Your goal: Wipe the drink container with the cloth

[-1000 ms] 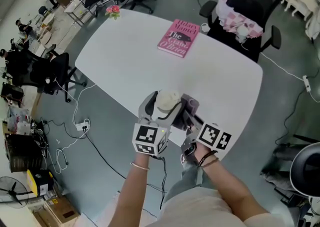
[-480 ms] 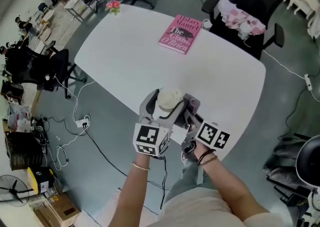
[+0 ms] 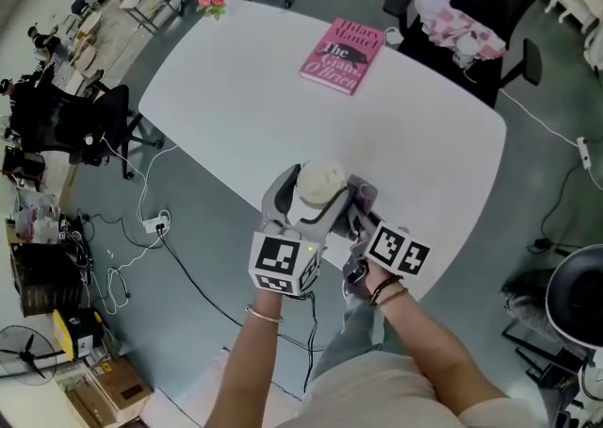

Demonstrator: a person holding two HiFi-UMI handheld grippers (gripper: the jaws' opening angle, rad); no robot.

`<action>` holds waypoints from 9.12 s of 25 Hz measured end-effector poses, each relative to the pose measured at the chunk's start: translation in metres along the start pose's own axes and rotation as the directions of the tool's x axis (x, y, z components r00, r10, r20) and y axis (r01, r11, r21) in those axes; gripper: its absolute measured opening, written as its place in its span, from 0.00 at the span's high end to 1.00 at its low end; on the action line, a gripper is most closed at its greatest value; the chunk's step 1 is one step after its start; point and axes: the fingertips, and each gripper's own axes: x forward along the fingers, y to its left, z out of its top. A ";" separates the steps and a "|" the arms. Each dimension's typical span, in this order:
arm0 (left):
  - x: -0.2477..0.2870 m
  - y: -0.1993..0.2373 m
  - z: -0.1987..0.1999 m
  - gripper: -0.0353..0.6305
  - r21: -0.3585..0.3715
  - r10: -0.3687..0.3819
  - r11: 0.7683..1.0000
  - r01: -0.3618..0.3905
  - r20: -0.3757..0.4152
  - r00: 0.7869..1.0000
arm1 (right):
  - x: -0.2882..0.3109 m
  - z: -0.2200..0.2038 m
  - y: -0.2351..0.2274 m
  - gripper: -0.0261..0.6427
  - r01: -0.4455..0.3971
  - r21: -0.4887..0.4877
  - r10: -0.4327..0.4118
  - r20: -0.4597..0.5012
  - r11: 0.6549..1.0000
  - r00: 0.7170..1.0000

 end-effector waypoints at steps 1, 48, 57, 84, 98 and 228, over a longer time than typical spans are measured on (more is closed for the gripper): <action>0.000 0.000 0.000 0.39 0.000 0.000 1.000 0.000 0.000 1.000 | 0.001 -0.001 -0.002 0.86 0.007 -0.004 -0.007 -0.006 1.000 1.000; 0.004 -0.001 -0.006 0.39 0.004 -0.006 1.000 0.006 -0.040 0.999 | -0.048 -0.064 0.067 0.86 -0.615 -0.326 0.445 -0.465 0.718 0.765; 0.003 -0.002 -0.006 0.39 0.006 -0.007 1.000 0.007 -0.072 0.997 | -0.034 -0.065 0.081 0.86 -0.629 -0.333 0.486 -0.421 0.702 0.766; 0.003 -0.002 -0.005 0.39 0.015 -0.009 1.000 0.010 -0.076 0.997 | -0.014 -0.049 0.086 0.86 -0.552 -0.193 0.508 -0.235 0.811 0.829; 0.004 -0.002 -0.006 0.39 0.015 -0.010 1.000 0.011 -0.077 0.997 | -0.009 -0.049 0.078 0.86 -0.515 -0.117 0.484 -0.217 0.849 0.847; -0.199 0.111 0.106 0.96 -0.180 0.655 0.756 -0.629 0.213 0.725 | -0.232 0.275 0.127 0.86 0.331 -0.681 0.240 0.600 0.653 0.763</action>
